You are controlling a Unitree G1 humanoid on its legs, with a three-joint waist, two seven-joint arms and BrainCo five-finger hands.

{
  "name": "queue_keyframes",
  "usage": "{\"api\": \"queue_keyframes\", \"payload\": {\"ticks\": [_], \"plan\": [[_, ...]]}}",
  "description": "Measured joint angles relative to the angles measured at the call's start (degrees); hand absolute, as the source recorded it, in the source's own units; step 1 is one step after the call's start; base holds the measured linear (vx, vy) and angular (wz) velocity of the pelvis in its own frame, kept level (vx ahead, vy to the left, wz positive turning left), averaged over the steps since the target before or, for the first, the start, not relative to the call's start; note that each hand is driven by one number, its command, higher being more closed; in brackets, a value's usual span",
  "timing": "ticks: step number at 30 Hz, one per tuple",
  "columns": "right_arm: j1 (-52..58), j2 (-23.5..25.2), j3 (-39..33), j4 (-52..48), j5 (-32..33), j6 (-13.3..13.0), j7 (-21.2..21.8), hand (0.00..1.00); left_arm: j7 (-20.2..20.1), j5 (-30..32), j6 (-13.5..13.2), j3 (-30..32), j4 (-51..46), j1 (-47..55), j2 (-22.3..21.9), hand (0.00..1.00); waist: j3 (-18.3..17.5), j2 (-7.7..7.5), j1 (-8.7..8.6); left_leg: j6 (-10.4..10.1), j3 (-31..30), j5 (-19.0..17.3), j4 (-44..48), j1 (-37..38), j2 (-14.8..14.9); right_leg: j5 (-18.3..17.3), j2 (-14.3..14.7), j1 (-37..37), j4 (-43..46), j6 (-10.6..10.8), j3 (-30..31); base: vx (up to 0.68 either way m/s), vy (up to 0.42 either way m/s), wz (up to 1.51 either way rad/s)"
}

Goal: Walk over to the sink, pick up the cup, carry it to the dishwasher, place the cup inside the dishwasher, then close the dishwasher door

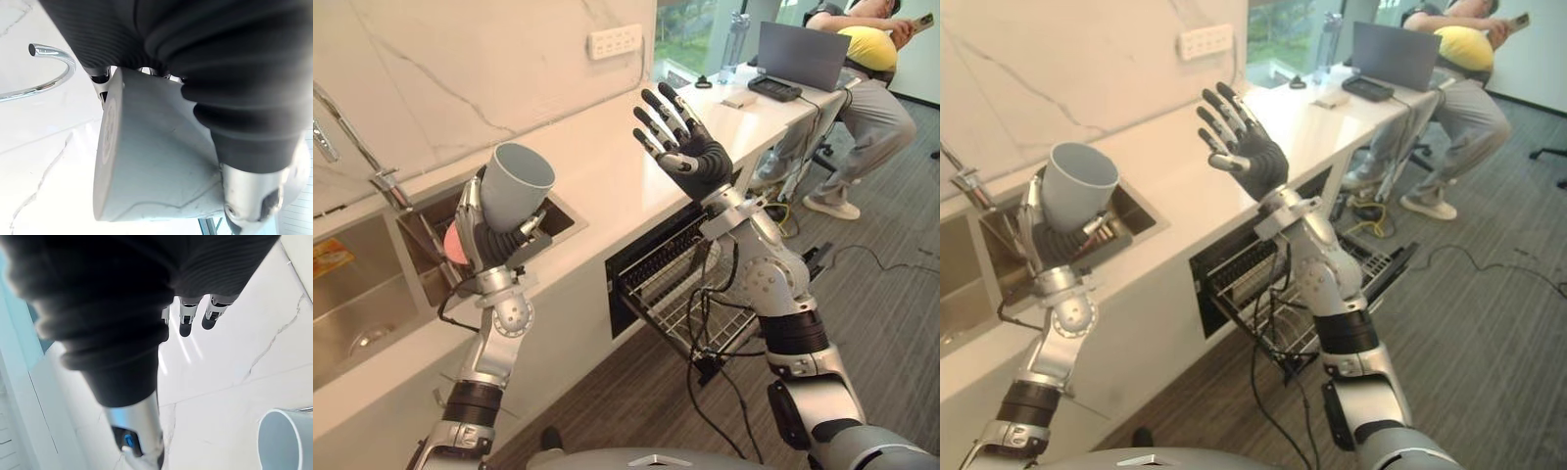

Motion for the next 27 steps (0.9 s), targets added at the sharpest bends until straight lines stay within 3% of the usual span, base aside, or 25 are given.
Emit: {"api": "queue_keyframes", "payload": {"ticks": [9,14,23,27], "plan": [[1.6,5.1,6.1,-2.2,-0.3,-0.9,-4.4,0.0,-1.0,0.0,2.5,-3.5,-3.6,-0.3,-1.8,1.0,0.9,-0.22,0.39,0.0,0.0,0.0,0.0,0.0,0.0,-0.3,0.0,-0.1,0.0,-0.4,0.1,0.0,0.0,0.0],[1.6,5.9,8.8,-2.2,-5.2,-1.9,-6.9,0.0,-2.1,0.0,4.3,-4.9,-4.4,-1.4,-3.1,1.0,1.0,-0.36,0.53,0.0,0.0,0.0,0.0,0.0,0.0,-0.2,0.0,-0.1,0.1,-0.3,0.1,0.0,0.0,0.0],[2.2,7.1,11.0,-2.2,-11.4,-2.7,-9.4,0.0,-3.4,0.0,5.3,-7.3,-4.4,-3.9,-3.8,1.0,1.0,-0.36,0.72,0.0,-0.1,0.0,0.0,0.0,0.0,-0.3,0.0,-0.1,0.3,-0.3,0.1,0.0,0.0,0.0],[2.2,7.5,11.1,-2.2,-11.5,-2.7,-10.7,0.0,-3.4,-0.1,5.7,-7.7,-4.5,-4.9,-3.8,1.0,1.0,-0.35,0.74,0.0,-0.1,0.0,0.0,0.0,0.0,-0.3,0.0,-0.1,0.3,-0.3,0.1,0.0,0.0,0.0]]}}
